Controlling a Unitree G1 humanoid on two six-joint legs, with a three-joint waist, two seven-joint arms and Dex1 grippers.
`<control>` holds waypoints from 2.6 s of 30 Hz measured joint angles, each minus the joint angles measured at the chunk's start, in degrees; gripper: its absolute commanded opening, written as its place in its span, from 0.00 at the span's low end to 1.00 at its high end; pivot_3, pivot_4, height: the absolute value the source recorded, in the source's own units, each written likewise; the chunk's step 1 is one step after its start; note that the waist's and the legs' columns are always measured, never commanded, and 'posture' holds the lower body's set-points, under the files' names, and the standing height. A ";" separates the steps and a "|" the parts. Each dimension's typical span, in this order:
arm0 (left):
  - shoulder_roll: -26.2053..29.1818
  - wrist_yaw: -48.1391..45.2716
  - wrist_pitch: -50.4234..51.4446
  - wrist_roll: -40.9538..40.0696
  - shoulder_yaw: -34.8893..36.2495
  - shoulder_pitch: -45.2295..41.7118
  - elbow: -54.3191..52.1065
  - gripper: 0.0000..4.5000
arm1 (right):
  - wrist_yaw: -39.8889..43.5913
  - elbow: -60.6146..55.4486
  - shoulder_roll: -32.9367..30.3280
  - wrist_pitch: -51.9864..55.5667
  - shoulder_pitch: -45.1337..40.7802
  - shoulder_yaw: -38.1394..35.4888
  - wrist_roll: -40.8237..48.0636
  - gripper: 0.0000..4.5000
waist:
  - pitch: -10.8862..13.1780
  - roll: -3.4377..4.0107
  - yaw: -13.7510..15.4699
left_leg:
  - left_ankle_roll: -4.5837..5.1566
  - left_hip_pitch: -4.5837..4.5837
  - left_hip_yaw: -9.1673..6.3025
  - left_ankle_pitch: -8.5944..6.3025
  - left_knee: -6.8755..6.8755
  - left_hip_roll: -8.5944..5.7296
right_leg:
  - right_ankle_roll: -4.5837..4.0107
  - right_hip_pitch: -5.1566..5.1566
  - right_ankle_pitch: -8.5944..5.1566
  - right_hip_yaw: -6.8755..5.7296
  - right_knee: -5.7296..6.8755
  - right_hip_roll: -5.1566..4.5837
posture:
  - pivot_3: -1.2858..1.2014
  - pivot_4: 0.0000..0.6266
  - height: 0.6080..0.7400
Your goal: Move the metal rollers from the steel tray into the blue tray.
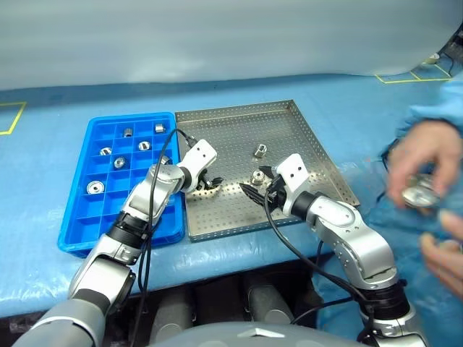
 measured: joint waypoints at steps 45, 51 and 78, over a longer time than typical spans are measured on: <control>-20.15 2.45 -23.28 4.46 3.99 -12.55 35.89 0.48 | -4.49 -6.10 -1.00 3.78 5.15 -2.12 -1.59 0.81 | 0.01 -0.02 -5.25 | 0.05 -0.07 -0.11 -0.01 0.02 -0.34 | 0.62 0.04 0.24 0.19 -0.07 -0.09 | 0.41 0.24 1.00; -19.85 1.91 -24.19 4.35 4.79 -12.43 35.68 0.48 | -4.35 -5.66 -1.00 3.78 4.81 -1.54 -2.23 0.81 | 0.01 -0.02 -5.24 | 0.05 -0.07 -0.11 -0.01 0.01 -0.33 | 0.62 0.03 0.24 0.20 -0.07 -0.09 | 0.41 0.24 1.00; 2.60 -1.13 0.44 -1.90 11.34 10.70 -16.23 0.48 | -2.09 -1.27 -0.66 3.73 0.49 1.40 -2.32 0.81 | 0.03 0.02 -2.19 | 0.10 -0.02 -0.09 0.05 0.03 -0.30 | 0.34 0.02 0.08 0.19 -0.02 -0.17 | 0.46 0.24 1.00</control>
